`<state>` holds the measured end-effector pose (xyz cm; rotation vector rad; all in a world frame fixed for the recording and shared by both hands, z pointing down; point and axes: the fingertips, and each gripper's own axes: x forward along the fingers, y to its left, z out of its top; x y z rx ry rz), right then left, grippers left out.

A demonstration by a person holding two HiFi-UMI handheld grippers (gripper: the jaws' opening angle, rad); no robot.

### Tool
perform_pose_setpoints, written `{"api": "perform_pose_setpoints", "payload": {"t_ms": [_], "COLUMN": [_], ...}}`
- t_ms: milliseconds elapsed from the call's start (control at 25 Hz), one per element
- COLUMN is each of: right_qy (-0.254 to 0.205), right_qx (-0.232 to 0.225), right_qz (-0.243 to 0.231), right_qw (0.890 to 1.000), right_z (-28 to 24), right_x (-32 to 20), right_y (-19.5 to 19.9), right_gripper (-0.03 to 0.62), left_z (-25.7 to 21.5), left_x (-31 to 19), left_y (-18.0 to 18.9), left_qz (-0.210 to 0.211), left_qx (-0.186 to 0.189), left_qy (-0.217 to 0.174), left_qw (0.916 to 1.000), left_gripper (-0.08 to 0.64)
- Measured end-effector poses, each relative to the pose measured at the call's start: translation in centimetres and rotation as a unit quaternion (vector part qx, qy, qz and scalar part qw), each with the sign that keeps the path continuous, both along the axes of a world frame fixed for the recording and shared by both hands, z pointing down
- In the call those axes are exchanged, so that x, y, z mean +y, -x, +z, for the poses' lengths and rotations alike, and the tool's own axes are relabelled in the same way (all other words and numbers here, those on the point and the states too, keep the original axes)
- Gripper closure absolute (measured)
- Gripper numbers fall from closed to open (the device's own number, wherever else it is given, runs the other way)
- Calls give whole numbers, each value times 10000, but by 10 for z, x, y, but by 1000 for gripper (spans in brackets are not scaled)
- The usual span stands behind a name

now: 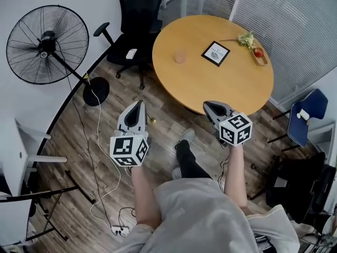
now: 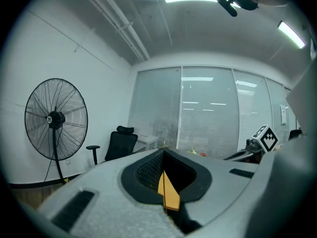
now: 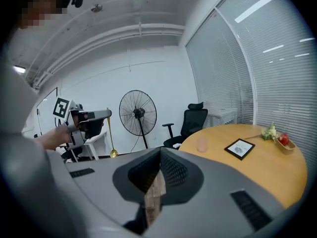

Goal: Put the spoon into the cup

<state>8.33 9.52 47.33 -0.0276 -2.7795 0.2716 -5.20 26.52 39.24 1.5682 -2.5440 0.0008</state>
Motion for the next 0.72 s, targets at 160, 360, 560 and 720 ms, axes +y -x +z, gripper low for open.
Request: {"api": "perform_pose_setpoints", "payload": {"t_ms": [160, 360, 560, 720], "right_qy": [-37, 62, 119, 163], "right_qx": [97, 1, -49, 37], "right_qz": [52, 309, 375, 358], "right_qw": [9999, 9995, 9992, 9992], "right_z": [5, -9, -16, -14], "right_x": [-39, -104, -150, -180], "right_y": [29, 66, 101, 127], "right_gripper": [595, 595, 595, 595], "left_z": [-3, -14, -16, -20], "left_x": [-50, -113, -160, -195], "left_y": [31, 68, 105, 132], "left_qz": [207, 390, 416, 453], "left_qx": [-82, -210, -190, -197], "left_qy": [127, 292, 364, 388], "left_qw": [9997, 9986, 9983, 9980], "left_gripper": [553, 553, 552, 552]}}
